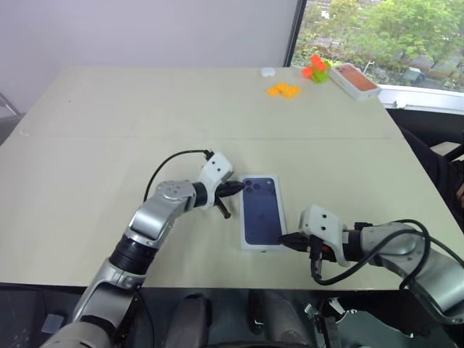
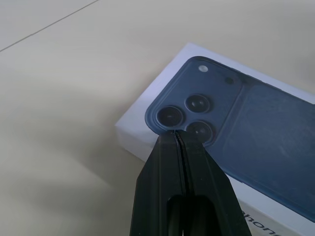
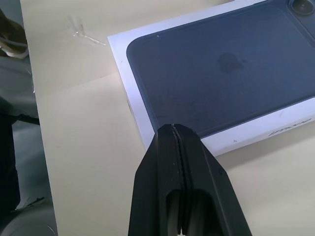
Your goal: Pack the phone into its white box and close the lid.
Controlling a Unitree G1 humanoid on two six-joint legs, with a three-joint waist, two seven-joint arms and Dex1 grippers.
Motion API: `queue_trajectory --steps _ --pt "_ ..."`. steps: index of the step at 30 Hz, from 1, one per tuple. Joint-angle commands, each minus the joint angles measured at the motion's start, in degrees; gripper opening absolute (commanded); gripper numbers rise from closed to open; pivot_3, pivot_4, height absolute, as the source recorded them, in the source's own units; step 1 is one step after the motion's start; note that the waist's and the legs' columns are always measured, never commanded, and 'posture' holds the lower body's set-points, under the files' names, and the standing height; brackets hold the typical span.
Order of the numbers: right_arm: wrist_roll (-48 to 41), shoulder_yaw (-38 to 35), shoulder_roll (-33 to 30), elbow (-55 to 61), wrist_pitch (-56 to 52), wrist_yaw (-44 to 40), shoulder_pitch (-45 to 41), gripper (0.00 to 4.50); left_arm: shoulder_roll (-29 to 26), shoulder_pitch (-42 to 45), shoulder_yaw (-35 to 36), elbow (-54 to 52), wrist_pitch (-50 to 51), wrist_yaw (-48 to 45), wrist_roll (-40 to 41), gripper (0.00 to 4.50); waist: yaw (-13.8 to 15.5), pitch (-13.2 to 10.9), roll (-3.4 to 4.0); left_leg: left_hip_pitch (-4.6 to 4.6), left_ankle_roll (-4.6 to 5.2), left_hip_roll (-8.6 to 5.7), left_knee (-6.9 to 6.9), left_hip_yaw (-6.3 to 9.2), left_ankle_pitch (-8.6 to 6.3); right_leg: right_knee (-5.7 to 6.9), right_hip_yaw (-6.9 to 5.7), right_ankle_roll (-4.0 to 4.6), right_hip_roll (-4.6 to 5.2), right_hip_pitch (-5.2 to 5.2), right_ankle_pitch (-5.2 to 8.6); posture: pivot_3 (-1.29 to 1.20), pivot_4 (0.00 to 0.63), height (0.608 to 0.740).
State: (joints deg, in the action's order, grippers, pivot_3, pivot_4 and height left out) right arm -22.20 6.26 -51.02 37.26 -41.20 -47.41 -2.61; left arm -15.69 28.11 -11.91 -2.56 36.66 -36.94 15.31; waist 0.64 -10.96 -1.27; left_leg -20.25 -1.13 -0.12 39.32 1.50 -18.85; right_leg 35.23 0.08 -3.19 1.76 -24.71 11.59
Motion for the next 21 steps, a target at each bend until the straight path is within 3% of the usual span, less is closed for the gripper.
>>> queue_trajectory --steps 1,4,8,15,21 --pt "-2.5 -7.2 5.1 -1.3 -0.6 5.4 -3.6 0.0 0.9 -0.3 11.4 -7.2 -0.5 3.5 6.3 0.04 -0.1 0.0 -0.06 -0.04 0.0 0.02 0.03 0.0 0.0 0.02 0.0 0.01 0.0 -0.04 -0.01 0.0 0.15 0.74" --pt "-4.7 -13.9 10.3 -3.9 -1.3 10.1 -6.2 0.0 -4.0 -4.4 17.7 -12.9 2.0 3.0 9.2 0.04 -1.0 0.0 0.0 -0.06 -0.03 0.08 0.0 -0.03 0.01 0.11 0.04 0.09 -0.09 -0.13 -0.07 0.0 0.15 0.74" --pt "1.2 -16.9 9.7 -12.8 4.0 12.8 -6.1 0.0 -11.8 -14.8 26.0 -16.2 -0.2 2.8 8.6 0.04 -1.4 0.0 0.1 0.03 -0.02 0.11 -0.14 0.0 0.01 0.1 0.02 0.12 -0.16 -0.14 -0.05 0.0 0.15 0.74" --pt "0.4 -19.0 12.5 -23.5 8.3 12.8 -8.9 0.0 -15.4 -28.0 36.2 -15.8 -3.9 1.1 11.0 0.04 -1.2 0.0 0.07 -0.07 -0.03 0.08 -0.07 -0.13 0.02 0.0 0.11 0.17 0.06 -0.16 -0.02 0.0 0.15 0.74" --pt "-0.5 -16.3 13.7 -22.6 7.8 11.1 -10.3 0.0 -17.9 -33.3 37.5 -12.8 -9.4 -1.1 9.8 0.04 -1.2 0.0 0.07 -0.05 -0.02 0.12 -0.1 -0.15 0.01 0.0 0.13 0.2 0.01 -0.19 0.0 0.0 0.15 0.74"
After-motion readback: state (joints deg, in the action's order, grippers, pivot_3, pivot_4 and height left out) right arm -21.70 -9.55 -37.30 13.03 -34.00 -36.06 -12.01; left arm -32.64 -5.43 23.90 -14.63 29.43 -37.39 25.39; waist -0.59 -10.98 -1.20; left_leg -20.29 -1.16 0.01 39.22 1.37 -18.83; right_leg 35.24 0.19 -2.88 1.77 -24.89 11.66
